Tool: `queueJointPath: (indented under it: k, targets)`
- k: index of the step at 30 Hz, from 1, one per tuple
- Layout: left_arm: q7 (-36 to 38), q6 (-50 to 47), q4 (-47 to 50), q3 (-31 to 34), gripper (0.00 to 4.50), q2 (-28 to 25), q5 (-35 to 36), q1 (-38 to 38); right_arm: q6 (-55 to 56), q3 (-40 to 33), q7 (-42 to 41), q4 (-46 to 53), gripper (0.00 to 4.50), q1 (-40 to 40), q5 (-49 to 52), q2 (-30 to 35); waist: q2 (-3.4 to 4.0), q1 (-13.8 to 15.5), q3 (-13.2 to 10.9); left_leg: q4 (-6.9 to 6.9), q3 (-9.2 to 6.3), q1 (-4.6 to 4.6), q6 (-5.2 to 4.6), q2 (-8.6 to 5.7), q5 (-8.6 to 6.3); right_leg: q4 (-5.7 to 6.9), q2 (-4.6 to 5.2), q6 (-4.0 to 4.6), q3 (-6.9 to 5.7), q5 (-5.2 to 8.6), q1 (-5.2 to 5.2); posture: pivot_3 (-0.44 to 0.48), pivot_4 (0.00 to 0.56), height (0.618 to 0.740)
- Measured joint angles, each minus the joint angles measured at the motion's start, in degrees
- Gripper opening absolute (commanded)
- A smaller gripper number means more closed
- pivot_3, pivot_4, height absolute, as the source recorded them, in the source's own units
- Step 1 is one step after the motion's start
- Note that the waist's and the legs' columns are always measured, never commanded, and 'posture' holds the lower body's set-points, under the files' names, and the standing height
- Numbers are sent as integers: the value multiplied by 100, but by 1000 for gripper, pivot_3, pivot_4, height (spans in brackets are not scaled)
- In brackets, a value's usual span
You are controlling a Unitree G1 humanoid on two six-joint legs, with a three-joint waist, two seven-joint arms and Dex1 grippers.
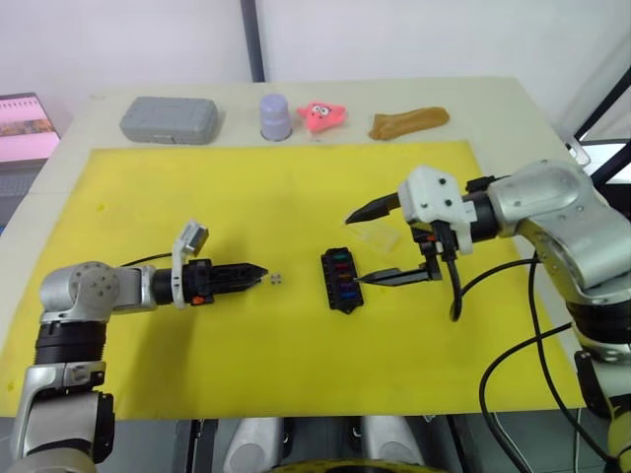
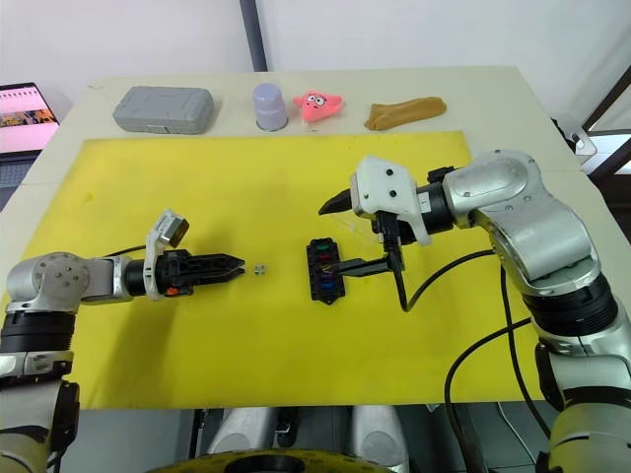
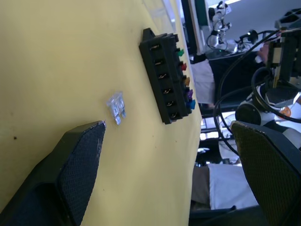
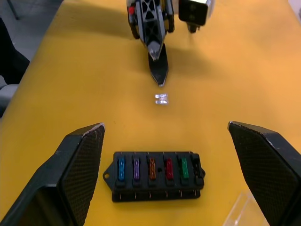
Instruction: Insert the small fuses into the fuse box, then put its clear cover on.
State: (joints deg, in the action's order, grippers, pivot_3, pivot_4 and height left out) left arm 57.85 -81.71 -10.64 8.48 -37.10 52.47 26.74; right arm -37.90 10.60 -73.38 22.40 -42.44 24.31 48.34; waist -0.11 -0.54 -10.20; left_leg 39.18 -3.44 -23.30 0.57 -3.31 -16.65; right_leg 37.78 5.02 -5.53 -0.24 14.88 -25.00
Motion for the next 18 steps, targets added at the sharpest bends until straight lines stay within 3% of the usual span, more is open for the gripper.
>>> queueJointPath:
  k: [18]
  targets:
    - [-46,467,-303,-366,4500,517,-314,288,-10,14,155,0,4423,-3,14,2,0,139,5,2,-2,11,0,-12,1,-1,10,0,0,0,17,0,150,731]
